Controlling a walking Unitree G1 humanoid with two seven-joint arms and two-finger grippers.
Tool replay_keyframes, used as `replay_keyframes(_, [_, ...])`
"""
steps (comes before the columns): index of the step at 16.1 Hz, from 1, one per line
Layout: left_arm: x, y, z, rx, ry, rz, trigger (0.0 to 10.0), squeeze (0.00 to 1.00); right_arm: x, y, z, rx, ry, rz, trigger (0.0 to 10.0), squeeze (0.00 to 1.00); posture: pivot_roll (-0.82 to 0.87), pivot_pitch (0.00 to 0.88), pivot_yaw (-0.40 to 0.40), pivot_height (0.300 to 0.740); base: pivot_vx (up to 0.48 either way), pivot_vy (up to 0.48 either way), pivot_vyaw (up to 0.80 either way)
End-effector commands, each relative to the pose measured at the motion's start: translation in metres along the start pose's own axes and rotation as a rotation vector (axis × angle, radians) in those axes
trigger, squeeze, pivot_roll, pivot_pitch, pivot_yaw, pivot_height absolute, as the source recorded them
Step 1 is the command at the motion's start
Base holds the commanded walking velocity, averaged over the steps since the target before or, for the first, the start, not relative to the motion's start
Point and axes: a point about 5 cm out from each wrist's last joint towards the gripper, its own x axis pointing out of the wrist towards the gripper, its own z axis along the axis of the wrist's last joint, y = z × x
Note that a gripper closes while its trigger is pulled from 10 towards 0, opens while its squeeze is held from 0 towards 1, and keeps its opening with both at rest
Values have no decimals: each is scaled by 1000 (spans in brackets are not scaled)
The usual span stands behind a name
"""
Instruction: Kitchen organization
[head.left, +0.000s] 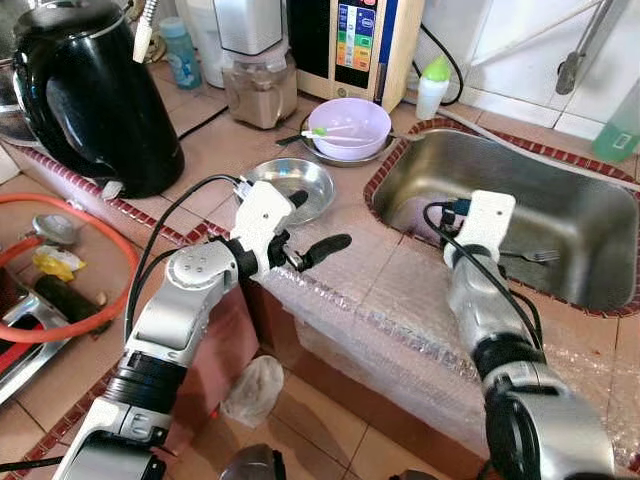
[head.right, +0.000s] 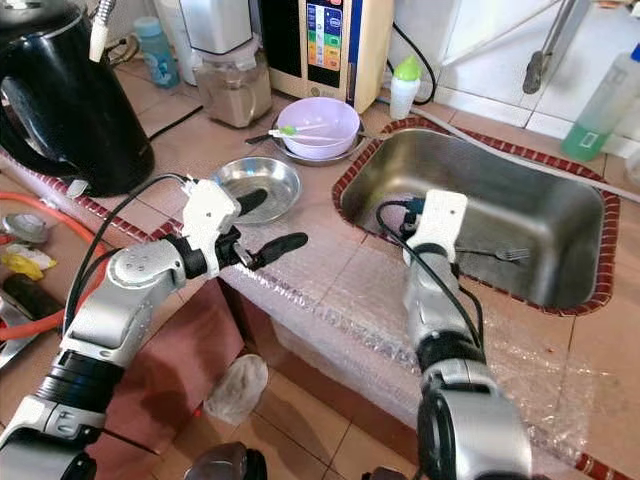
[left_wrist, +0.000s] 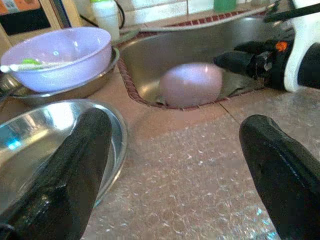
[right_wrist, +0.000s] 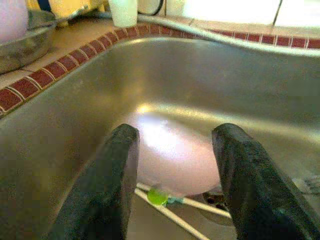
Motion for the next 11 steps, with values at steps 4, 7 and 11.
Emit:
replay_keyframes(4, [1, 14, 10, 13, -36, 92, 10000, 1000, -16, -6, -5, 32, -52, 51, 10000, 1000, 36, 40, 80, 740, 0, 0, 0])
replay_keyframes(7, [-15, 48, 15, -29, -132, 412, 10000, 1000, -50, 32, 0, 66, -151, 334, 10000, 1000, 34, 34, 62, 740, 0, 0, 0])
replay_keyframes(11, [-31, 74, 0, -155, -96, 657, 10000, 1000, -81, 60, -1, 99, -162, 539, 10000, 1000, 28, 28, 60, 740, 0, 0, 0])
